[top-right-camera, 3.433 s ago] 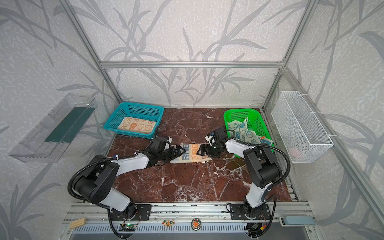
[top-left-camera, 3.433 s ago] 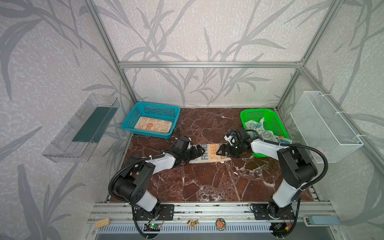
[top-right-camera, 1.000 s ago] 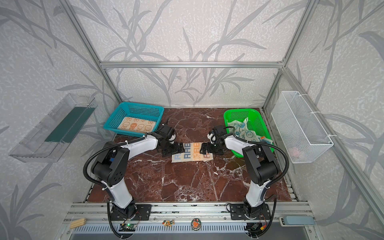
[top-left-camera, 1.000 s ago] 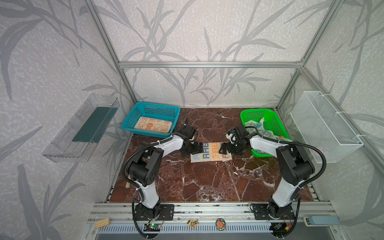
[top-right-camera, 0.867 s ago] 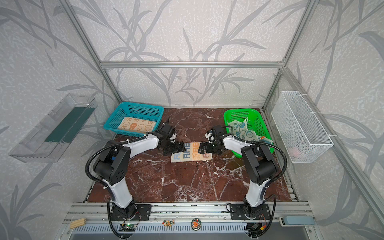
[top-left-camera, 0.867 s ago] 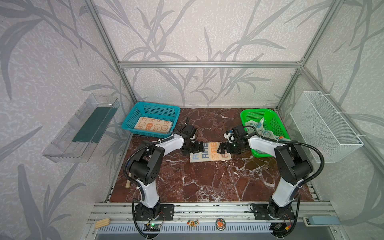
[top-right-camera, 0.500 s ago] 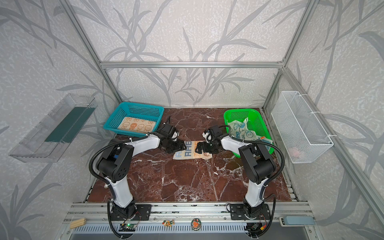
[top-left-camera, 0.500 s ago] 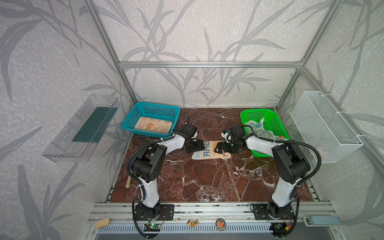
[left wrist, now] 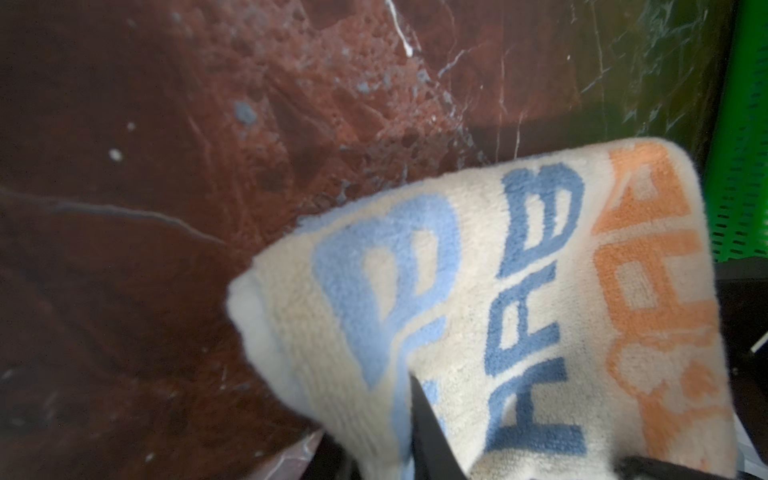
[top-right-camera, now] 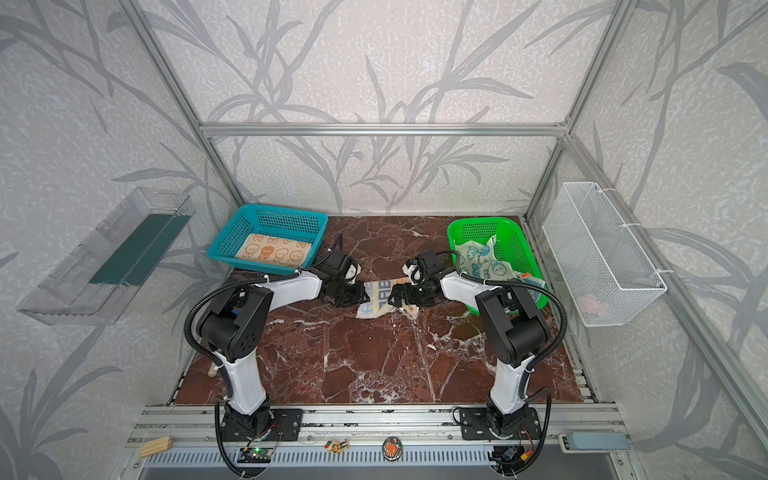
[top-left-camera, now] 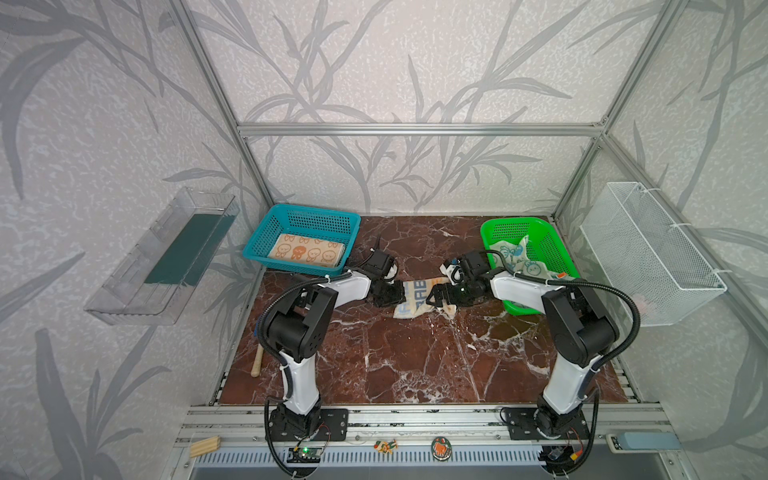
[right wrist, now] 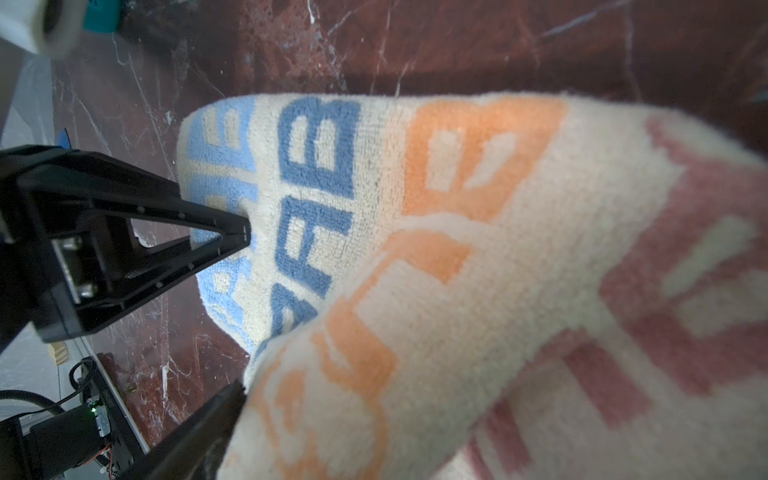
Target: Fold and stack the towels
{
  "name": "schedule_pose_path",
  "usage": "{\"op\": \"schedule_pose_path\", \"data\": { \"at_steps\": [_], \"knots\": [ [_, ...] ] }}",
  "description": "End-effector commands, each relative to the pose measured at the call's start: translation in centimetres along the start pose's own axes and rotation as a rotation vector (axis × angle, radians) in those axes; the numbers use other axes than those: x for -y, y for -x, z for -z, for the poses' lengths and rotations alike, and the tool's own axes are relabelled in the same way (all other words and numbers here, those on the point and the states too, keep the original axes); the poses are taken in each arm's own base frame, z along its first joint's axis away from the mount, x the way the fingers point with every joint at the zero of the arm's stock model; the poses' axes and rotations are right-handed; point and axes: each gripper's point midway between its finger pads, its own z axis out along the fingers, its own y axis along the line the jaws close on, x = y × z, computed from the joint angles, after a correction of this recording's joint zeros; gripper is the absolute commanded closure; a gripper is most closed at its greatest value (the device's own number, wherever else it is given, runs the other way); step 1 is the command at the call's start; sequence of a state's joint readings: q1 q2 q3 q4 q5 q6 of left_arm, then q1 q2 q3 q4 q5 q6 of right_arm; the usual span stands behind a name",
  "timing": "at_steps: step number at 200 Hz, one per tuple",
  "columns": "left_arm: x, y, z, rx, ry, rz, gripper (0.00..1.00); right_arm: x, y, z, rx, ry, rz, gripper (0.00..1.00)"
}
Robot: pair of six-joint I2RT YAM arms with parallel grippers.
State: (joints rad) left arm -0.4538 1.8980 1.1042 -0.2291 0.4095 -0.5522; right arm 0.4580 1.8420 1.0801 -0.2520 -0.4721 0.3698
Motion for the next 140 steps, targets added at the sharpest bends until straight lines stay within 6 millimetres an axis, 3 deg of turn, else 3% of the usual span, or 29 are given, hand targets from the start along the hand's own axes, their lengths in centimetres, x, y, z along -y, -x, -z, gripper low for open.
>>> {"op": "schedule_pose_path", "data": {
  "at_steps": [1,46,140],
  "knots": [
    [-3.4,-3.8,-1.6,-0.113,0.115,0.033,0.84,2.4,-4.4,-1.7,-0.146,-0.064,-0.074,0.01],
    [-3.3,-3.3,-0.8,-0.088,0.132,0.007,1.0,2.3,-4.4,-1.3,-0.141,-0.069,-0.061,0.01],
    [-2.5,-0.9,3.2,-0.041,0.185,-0.068,1.0,3.0,-3.6,2.2,-0.086,-0.118,-0.028,0.01]
  ]
}}
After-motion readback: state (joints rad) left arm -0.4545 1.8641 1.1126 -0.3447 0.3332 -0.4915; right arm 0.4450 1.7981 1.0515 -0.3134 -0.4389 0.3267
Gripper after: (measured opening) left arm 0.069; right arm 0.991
